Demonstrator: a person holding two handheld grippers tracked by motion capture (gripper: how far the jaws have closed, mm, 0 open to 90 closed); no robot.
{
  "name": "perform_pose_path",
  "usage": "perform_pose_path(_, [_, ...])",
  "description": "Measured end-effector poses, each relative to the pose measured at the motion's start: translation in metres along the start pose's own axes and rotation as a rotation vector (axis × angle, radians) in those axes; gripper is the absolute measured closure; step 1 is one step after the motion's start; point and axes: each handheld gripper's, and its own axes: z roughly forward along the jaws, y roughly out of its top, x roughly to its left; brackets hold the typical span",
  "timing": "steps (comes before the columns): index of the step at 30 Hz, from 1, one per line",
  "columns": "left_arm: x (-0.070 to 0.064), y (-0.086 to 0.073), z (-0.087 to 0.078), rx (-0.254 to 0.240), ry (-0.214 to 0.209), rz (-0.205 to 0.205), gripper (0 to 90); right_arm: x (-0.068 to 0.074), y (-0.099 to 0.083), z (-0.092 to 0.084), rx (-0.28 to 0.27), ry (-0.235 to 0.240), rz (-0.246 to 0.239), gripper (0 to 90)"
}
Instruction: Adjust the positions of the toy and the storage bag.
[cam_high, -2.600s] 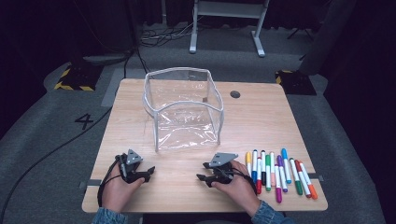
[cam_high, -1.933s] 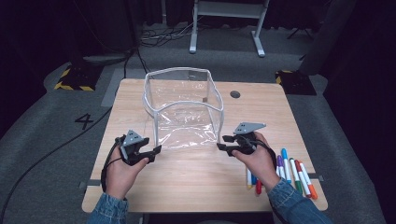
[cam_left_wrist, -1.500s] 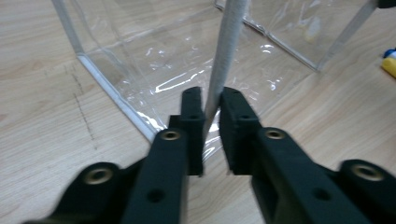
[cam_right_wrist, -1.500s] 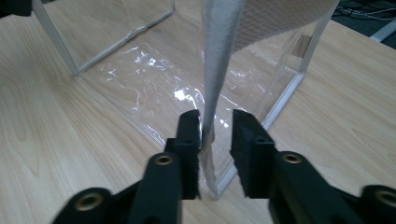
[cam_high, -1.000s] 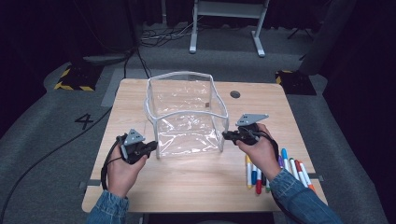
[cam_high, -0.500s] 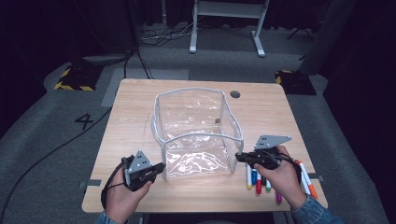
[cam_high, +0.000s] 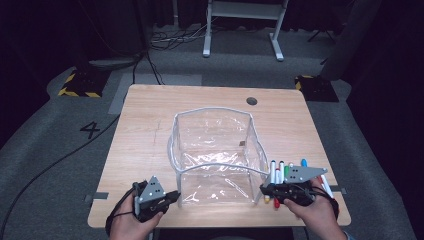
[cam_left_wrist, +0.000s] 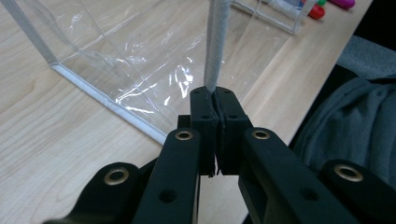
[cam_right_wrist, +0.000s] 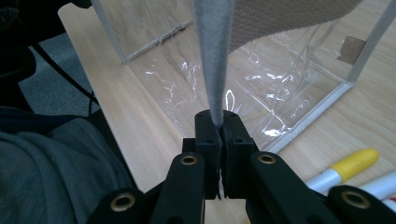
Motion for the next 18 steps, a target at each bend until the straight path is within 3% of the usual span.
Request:
perform_pose_path(9, [-0.012, -0.001, -0.001, 0.013, -0.054, 0.019, 87.4, 0.017, -0.019, -0.017, 0.009, 0.016, 0.015, 87.6])
perform_pose_path(18, [-0.022, 0.0, 0.002, 0.017, -0.095, 0.043, 87.4, 0.021, -0.028, -0.029, 0.008, 0.001, 0.028, 87.6])
